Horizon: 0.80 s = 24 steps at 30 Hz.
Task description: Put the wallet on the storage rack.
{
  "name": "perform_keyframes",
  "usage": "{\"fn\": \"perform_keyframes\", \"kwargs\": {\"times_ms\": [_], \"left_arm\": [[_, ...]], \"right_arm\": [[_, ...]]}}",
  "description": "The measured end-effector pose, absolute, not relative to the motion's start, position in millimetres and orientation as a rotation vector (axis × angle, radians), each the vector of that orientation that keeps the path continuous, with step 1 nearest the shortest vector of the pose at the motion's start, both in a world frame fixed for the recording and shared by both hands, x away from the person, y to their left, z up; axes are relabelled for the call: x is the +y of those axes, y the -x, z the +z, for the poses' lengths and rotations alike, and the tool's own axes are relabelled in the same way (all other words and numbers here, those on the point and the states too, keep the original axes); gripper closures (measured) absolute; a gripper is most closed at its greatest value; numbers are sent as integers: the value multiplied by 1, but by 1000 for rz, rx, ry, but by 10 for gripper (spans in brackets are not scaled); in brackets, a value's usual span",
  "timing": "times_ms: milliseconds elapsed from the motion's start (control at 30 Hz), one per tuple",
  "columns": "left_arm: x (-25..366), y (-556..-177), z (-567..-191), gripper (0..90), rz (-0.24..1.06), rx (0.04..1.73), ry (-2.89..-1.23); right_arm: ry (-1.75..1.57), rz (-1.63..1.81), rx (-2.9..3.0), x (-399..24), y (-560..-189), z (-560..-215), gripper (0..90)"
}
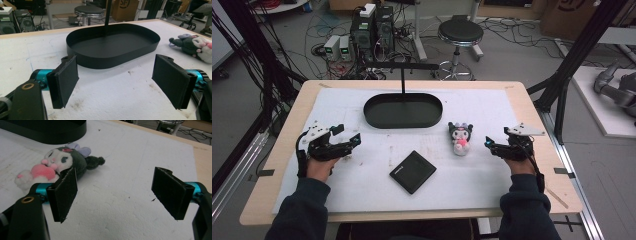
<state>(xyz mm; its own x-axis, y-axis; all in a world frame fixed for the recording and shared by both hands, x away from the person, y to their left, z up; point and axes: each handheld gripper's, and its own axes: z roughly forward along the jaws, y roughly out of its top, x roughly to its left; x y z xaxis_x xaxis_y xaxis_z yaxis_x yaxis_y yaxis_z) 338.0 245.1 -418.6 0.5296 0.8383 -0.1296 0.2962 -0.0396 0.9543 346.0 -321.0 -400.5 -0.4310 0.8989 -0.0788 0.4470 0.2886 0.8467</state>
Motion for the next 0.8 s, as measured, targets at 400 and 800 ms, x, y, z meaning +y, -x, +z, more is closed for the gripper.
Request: {"fn": "perform_keyframes", "kwargs": {"times_ms": [400,800], "left_arm": [[233,-340,-421,214,518,980,-1612],[200,-337,-424,205,412,920,-1724]], "right_arm": [[-1203,1049,2009,-323,-345,-403,212],[-1176,1023,2020,-318,-343,-402,212]]}}
